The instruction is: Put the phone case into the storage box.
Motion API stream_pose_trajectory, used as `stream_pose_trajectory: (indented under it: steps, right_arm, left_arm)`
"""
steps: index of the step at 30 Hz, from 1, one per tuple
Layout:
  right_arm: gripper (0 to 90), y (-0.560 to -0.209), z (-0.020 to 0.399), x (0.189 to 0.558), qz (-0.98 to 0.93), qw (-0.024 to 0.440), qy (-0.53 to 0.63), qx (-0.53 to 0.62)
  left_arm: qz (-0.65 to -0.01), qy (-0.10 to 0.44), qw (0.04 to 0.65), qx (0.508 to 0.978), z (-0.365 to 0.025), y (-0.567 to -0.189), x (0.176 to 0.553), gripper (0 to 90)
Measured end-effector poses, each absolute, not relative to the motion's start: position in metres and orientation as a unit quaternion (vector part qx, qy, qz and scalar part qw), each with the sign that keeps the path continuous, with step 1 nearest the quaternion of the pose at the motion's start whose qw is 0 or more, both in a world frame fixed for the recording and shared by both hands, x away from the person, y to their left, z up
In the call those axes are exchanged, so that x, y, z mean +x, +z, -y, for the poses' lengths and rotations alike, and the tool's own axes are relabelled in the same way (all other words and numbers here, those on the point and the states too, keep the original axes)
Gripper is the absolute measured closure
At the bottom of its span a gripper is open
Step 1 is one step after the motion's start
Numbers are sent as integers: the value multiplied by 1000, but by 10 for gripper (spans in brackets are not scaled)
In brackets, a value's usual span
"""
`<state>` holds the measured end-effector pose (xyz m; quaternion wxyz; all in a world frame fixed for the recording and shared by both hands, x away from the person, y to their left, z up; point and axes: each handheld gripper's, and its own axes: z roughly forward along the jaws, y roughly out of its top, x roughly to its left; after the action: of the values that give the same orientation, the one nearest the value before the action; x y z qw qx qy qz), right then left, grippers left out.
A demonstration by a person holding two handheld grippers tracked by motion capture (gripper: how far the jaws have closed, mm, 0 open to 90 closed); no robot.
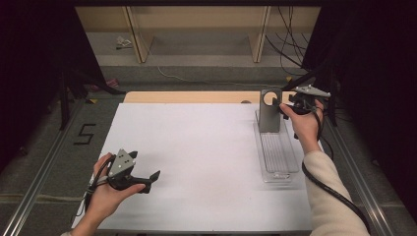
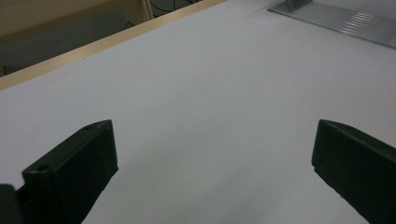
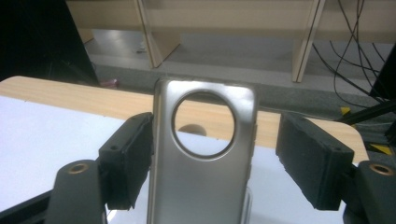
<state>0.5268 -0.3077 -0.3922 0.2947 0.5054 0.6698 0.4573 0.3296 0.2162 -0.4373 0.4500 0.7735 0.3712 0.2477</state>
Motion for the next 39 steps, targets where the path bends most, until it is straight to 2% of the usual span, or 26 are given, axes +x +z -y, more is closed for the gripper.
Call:
stream_pose_trajectory:
  steps: [4, 24, 39]
  right_arm:
    - [301, -394, 305, 524, -675, 289, 458, 501]
    - [240, -392, 302, 508, -686, 293, 450, 491]
    - [230, -390, 304, 493, -690, 293, 450, 485]
  left_arm:
    - [-371, 247, 450, 774, -216, -437, 330, 0]
    - [-372, 248, 450, 773, -215, -437, 330, 0]
    - [-370, 247, 451, 774, -215, -437, 329, 0]
